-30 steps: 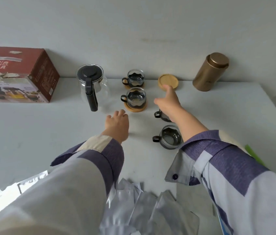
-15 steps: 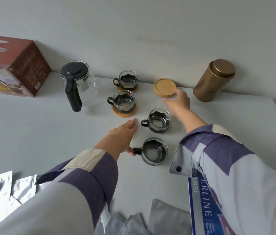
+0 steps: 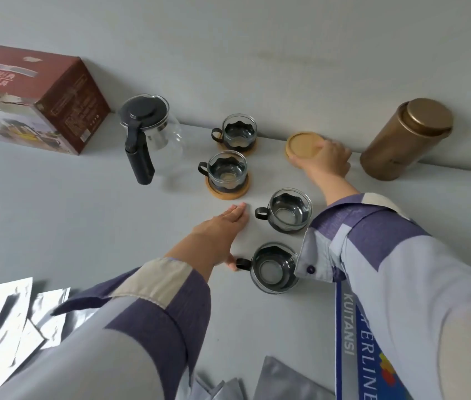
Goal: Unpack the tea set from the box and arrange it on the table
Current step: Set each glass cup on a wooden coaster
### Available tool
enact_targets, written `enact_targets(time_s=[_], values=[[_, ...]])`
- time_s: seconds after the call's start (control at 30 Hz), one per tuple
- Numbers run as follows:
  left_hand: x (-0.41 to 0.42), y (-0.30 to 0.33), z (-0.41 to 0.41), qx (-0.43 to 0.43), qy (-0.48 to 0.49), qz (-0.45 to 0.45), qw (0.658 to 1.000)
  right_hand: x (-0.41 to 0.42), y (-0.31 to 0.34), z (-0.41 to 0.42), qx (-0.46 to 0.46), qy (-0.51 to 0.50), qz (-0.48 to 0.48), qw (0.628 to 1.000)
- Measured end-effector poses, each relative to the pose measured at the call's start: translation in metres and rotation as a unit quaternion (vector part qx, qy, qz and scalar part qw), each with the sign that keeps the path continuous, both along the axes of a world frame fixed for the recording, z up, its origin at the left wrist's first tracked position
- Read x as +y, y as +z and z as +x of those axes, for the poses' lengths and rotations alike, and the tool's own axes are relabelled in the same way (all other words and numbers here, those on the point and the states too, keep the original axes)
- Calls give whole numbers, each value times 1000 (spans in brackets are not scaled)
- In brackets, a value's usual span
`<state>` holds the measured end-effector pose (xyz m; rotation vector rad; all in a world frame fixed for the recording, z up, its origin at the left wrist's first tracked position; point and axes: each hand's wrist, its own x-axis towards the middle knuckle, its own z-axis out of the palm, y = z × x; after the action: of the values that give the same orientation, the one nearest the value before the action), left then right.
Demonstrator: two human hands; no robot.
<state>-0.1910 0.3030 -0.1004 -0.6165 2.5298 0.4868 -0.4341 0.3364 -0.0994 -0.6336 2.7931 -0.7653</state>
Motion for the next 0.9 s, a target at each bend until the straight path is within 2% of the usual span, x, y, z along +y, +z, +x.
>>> enact_targets(time_s=[0.1, 0.2, 0.3, 0.4, 0.67, 0.9], values=[[1, 1, -1, -10, -2, -6, 1000, 8, 9, -7, -93, -21, -39, 995], [4, 3, -3, -20, 3, -16, 1000, 24, 18, -10, -222, 12, -117, 968], [8, 6, -5, -33, 2, -33, 999, 48, 23, -5, -260, 44, -102, 959], [12, 8, -7, -41, -2, -50, 998, 69, 19, -2, -252, 73, -77, 962], [10, 6, -6, -36, -7, -52, 998, 90, -8, 20, -75, 79, -43, 993], [8, 4, -4, -26, -11, -42, 999, 80, -19, 38, -31, 81, -24, 996]])
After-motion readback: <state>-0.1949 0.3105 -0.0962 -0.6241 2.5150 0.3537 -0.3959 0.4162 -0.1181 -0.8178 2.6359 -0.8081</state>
